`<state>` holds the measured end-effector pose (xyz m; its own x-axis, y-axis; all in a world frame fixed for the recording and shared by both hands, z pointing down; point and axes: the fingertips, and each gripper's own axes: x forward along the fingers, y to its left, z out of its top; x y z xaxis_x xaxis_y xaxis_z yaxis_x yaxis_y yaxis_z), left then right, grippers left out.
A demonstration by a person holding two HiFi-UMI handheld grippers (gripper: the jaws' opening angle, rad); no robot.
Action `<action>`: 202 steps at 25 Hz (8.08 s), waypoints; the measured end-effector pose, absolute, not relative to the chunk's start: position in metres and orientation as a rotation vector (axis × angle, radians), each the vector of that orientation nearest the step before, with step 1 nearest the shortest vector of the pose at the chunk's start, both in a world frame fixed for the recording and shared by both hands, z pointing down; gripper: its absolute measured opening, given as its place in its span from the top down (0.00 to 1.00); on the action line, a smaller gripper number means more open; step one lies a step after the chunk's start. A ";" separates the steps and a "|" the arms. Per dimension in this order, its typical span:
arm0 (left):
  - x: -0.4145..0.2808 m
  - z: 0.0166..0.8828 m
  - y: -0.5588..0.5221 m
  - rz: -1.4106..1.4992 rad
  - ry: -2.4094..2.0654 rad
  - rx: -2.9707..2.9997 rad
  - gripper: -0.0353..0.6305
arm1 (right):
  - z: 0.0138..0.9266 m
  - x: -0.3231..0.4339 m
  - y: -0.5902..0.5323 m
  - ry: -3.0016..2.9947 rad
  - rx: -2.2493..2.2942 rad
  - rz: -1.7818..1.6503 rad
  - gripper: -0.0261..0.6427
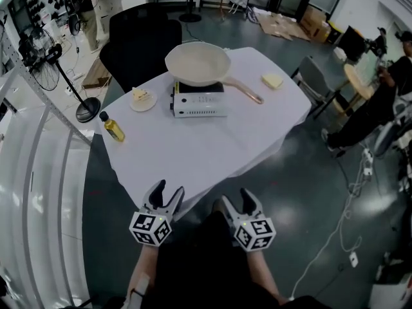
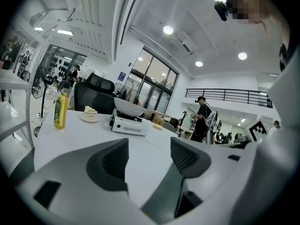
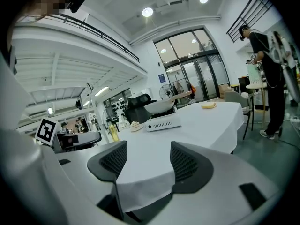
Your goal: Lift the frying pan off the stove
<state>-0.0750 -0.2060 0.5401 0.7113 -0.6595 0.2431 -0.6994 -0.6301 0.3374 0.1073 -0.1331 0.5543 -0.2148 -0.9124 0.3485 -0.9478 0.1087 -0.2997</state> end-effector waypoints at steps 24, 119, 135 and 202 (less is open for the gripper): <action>0.060 0.530 -0.379 0.066 -1.193 2.454 0.55 | 0.548 0.247 -0.326 -2.402 1.757 0.681 0.56; 0.231 0.499 -0.594 -0.195 -0.518 1.932 0.59 | 0.478 0.245 -0.497 -2.704 0.489 1.465 0.72; 0.207 0.484 -0.512 -0.166 -0.490 1.943 0.59 | 0.465 0.216 -0.415 -2.738 0.504 1.447 0.71; 0.002 0.522 -0.266 -0.450 -0.733 1.843 0.58 | 0.510 0.030 -0.174 -2.616 -0.088 1.255 0.67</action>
